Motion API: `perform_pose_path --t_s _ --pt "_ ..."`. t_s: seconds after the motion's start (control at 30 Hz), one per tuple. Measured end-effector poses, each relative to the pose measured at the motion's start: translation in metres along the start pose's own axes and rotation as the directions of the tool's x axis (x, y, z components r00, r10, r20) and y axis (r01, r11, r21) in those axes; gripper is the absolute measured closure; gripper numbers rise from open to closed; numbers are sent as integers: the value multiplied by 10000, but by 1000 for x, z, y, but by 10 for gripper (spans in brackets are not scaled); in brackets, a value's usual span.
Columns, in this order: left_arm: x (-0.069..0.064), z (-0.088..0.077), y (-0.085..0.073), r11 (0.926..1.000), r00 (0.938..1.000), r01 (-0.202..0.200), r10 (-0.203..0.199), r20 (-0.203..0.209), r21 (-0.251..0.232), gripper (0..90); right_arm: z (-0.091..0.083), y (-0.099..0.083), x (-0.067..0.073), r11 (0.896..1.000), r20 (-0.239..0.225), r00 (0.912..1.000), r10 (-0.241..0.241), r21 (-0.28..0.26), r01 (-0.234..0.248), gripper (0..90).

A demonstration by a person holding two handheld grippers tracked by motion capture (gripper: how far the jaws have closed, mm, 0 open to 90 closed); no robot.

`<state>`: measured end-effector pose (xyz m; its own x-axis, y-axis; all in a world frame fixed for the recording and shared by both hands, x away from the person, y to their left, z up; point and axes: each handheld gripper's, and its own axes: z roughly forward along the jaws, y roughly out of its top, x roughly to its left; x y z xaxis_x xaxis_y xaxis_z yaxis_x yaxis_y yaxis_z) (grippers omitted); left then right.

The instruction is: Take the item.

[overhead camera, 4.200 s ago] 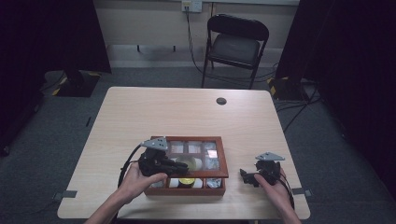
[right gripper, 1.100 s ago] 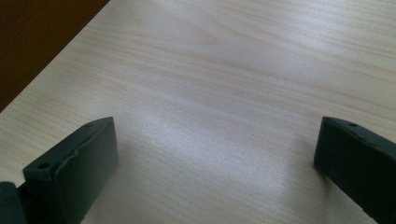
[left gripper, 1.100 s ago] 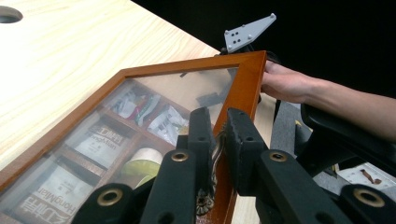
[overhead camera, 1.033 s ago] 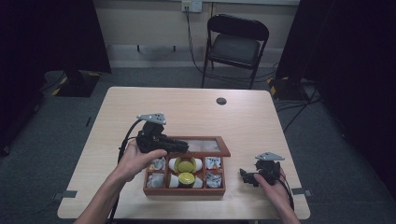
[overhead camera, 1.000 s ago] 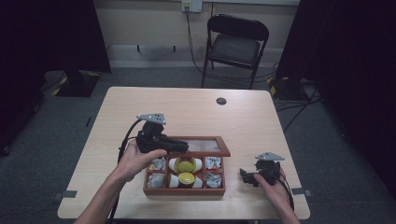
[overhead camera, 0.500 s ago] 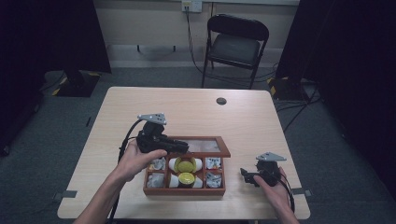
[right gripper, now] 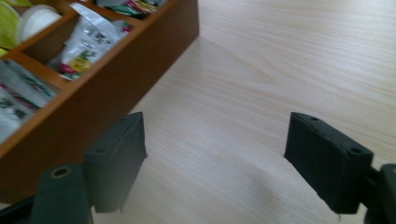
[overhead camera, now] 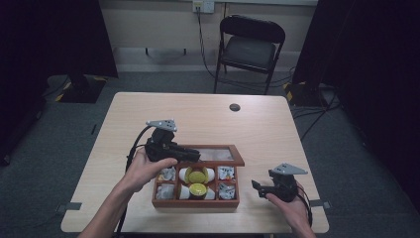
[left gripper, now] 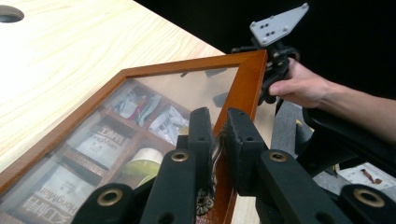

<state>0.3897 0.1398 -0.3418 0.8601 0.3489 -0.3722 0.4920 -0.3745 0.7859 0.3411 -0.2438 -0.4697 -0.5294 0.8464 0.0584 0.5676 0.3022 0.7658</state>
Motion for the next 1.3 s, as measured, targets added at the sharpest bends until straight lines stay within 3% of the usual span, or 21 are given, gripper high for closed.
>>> perform_pose_path --t_s 0.23,0.43,0.67,0.77,1.07,1.3 --pt "0 1 0 9999 10000 -18 18 23 133 810 -8 8 12 9996 -507 9986 -119 -275 105 256" --pt "2 -1 6 9999 10000 -28 27 36 129 811 -16 14 25 9974 -1283 9912 -326 -672 241 304" --pt "4 -2 10 9999 10000 -84 84 22 68 812 -26 17 33 9946 -1835 9820 -451 -998 270 365" --pt "3 -3 13 9996 9996 -259 260 -91 117 813 -26 19 38 9941 -2062 9769 -567 -1023 361 387" --pt "6 -3 16 9997 9998 -223 223 -16 108 816 -20 22 56 9922 -2604 9605 -986 -1001 748 430" --pt "8 -6 20 9997 9997 -225 226 -77 12 816 -11 24 75 9884 -3079 9402 -1458 -852 1254 449"
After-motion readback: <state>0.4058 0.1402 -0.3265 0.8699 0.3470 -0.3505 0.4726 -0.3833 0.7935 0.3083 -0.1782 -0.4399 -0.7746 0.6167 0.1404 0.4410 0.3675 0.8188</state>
